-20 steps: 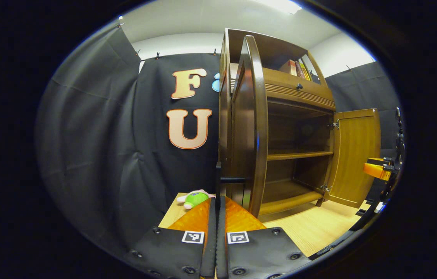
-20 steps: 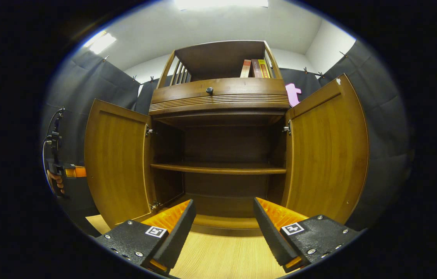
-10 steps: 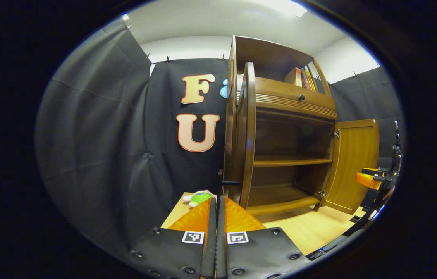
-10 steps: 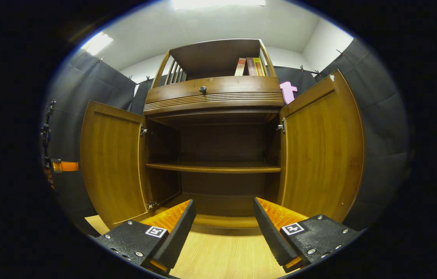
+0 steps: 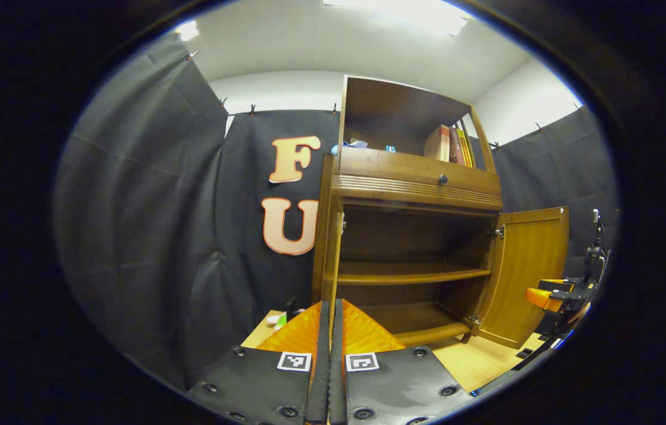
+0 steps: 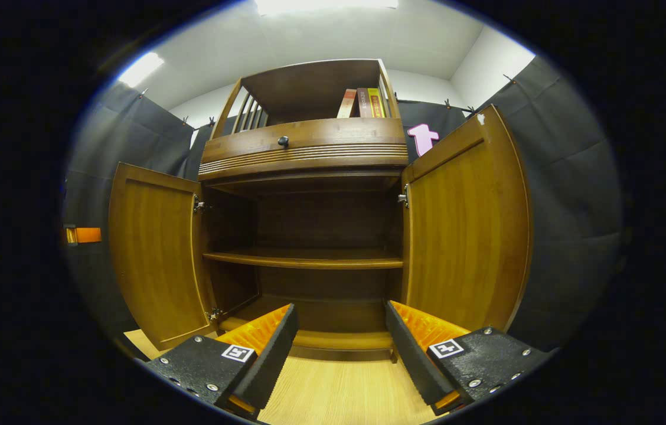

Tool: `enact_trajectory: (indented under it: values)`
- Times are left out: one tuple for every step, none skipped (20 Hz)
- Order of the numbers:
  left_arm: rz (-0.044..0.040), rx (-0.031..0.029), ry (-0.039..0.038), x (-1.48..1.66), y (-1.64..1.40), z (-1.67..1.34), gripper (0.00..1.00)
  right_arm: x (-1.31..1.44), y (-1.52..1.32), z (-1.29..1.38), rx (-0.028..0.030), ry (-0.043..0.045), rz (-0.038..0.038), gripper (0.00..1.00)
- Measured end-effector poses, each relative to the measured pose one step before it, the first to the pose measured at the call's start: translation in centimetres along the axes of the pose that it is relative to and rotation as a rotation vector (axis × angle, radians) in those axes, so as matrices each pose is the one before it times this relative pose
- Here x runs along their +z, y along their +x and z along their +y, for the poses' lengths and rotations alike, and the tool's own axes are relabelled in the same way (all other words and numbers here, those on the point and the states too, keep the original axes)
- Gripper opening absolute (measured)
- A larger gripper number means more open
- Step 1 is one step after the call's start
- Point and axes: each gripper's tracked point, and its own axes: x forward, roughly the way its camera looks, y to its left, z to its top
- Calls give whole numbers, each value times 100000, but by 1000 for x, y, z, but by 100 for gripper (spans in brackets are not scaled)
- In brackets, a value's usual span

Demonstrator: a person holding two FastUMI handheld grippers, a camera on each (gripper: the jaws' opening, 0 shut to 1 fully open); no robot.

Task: Open the right door of the double-door shoe cabinet with the right hand, and open the left door with the left hand.

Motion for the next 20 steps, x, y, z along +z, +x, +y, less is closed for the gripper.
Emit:
enact_trajectory:
  values:
    - [-745, -762, -162, 675, 415, -1071, 1, 493, -68, -573, -819, -494, -521, 92]
    - [-426, -590, -589, 348, 267, -789, 7, 598, -44, -552, -995, -803, -722, 92]
    - [-837, -507, -749, 355, 167, -735, 8, 455, -54, -705, -1424, -988, -722, 92]
    - [-1679, -56, -790, 467, 383, -593, 12, 431, 49, -801, -1788, -1247, -664, 100]
    - [-878, -1440, -1071, 418, 278, -970, 13, 429, -26, -682, -1460, -971, -802, 100]
    - [-154, -342, -860, 135, 268, -707, 14, 360, -35, -607, -1067, -470, -576, 100]
    - [212, -1180, -491, 34, 98, -709, 16, 351, -62, -539, -971, -170, -481, 91]
    - [-691, -544, -393, 259, 300, -716, 29, 218, -112, -492, -723, -330, -323, 82]
    - [-1278, -769, 185, 587, 375, -572, 32, 319, -74, -471, -875, -1021, -699, 91]
    - [-629, 335, 1243, 230, 627, -387, 39, 236, -100, -483, -969, -1361, -675, 100]
    - [-25, -413, 1003, -20, 374, -394, 46, 244, 5, -429, -948, -1017, -386, 100]
    - [713, -871, 313, -156, 466, -612, 55, 91, 6, -388, -692, -423, 3, 100]
    - [803, -255, -318, -322, 498, -435, 55, 87, -43, -184, -258, 155, -85, 100]
    - [771, -1508, -832, -195, 522, -635, 57, 194, 49, -163, -65, 526, 77, 100]
    - [597, -1173, -893, -88, 470, -600, 60, 28, -28, -163, 148, 661, 117, 100]
    - [759, -658, 205, -192, 549, -312, 62, 106, 28, -147, 28, 705, -92, 100]
    - [473, -311, 509, -235, 498, -205, 62, 85, 51, -192, -257, 769, 49, 82]
    - [314, -1974, 851, -126, 517, -634, 69, 23, 115, -260, -689, 898, -2, 82]
    - [-745, -2494, 419, -24, 320, -826, 76, -78, 130, -262, -689, 674, -64, 85]
    - [-532, -1711, -415, -68, 279, -519, 83, -89, 112, -146, -430, 152, -73, 89]
